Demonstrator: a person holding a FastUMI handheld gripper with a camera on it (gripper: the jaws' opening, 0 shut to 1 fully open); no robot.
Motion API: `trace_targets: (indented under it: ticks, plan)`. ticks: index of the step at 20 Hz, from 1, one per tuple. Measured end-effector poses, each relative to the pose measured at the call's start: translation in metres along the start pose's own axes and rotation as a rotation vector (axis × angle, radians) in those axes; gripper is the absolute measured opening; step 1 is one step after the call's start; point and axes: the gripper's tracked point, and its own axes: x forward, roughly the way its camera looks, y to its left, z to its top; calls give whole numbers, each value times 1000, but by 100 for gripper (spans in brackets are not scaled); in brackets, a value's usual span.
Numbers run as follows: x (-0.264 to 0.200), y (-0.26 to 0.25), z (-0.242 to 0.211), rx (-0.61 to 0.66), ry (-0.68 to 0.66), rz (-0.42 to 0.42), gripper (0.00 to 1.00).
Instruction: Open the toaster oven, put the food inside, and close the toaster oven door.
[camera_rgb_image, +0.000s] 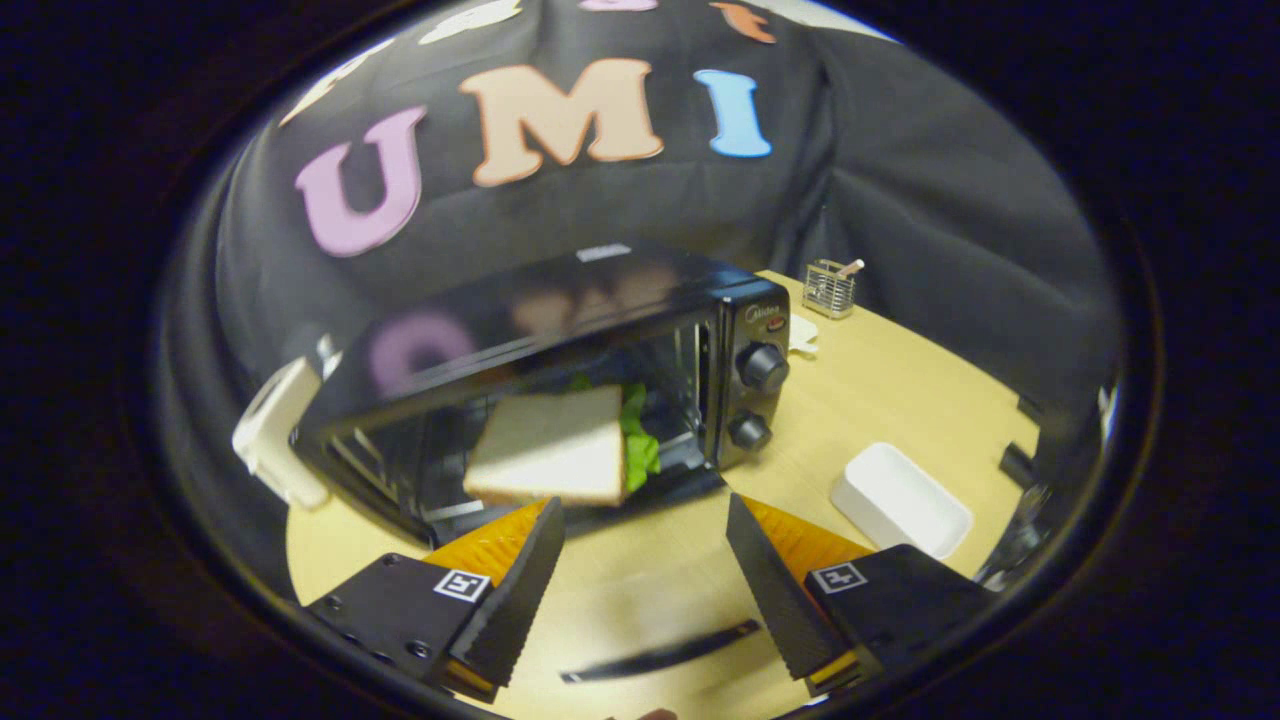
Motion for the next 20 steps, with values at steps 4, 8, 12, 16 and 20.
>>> trace_targets:
  ticks: [4, 8, 12, 16, 20]
  plan:
    - [-33, 7, -37, -154, 78, 87, 100]
    - [-56, 17, -67, -193, 127, 158, 100]
    - [-74, 26, -105, -207, 196, 195, 100]
    - [-64, 31, -126, -248, 232, 184, 100]
    - [-41, 37, -146, -286, 267, 154, 100]
